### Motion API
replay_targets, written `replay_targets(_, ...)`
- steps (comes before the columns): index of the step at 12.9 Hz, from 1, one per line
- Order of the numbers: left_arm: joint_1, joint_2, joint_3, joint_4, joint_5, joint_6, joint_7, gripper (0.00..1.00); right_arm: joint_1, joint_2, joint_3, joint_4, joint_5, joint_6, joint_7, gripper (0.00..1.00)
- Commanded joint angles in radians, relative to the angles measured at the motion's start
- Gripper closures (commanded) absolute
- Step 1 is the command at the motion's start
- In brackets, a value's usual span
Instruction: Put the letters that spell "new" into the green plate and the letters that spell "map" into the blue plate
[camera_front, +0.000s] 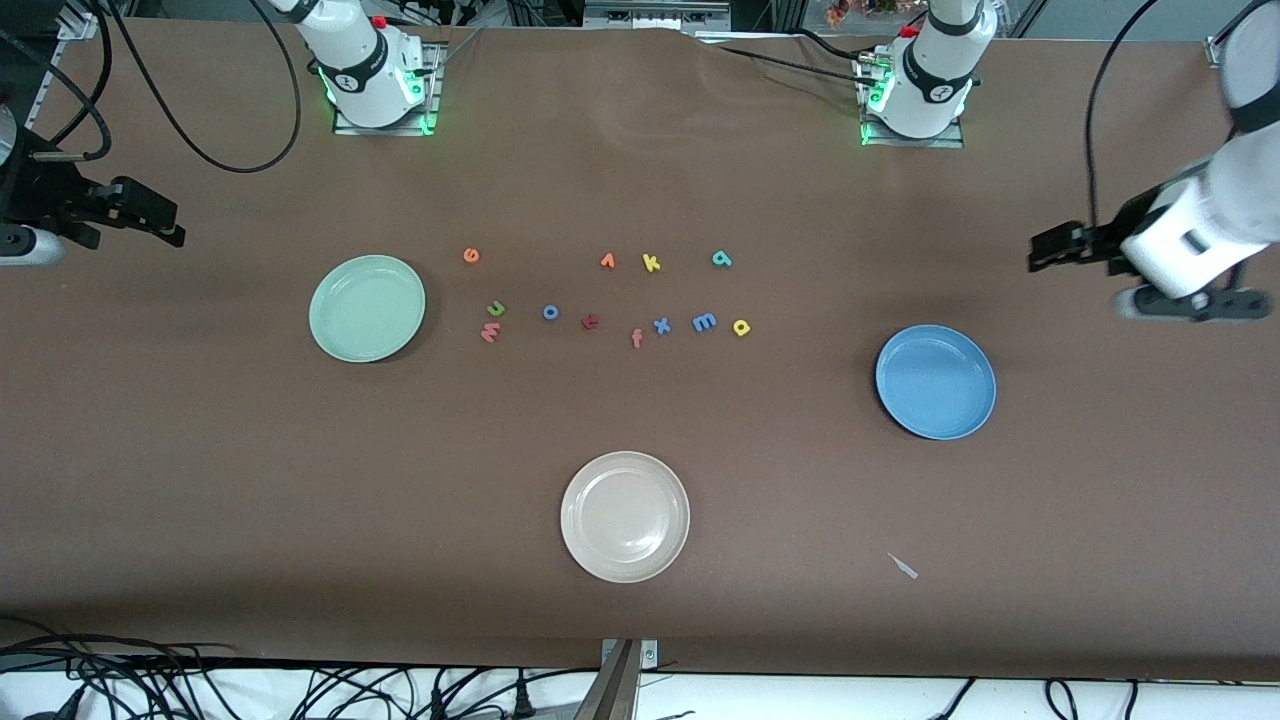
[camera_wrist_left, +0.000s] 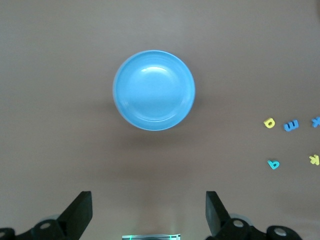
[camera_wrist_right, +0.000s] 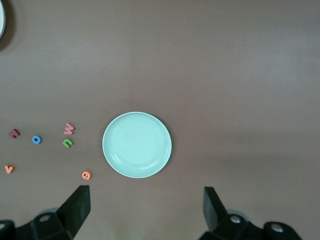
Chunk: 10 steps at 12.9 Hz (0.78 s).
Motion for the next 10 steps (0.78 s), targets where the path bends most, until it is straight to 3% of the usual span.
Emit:
replay_targets(1,-0.049,0.062,-0.015,0.007,-0.057,0.058,-0.028,0.0,-0.013,-0.01,0.014,-0.017,-0.004,-0.006,-0.007,0.0)
replay_targets(5,-0.076,0.046,-0.096,-0.082,-0.083,0.113,-0.144,0.0,0.004,0.098,0.046,-0.024,0.039,-0.047,-0.015,0.0)
replay_targets(7,-0.078,0.005,-0.147,-0.175,-0.088,0.18,-0.195,0.0,0.042,0.155,0.079,-0.053,0.039,-0.079,0.0,0.0)
replay_targets(10,-0.084,0.036,-0.241,-0.295,-0.086,0.416,-0.317,0.0,0.145,0.189,0.083,-0.175,0.039,0.121,0.194,0.0)
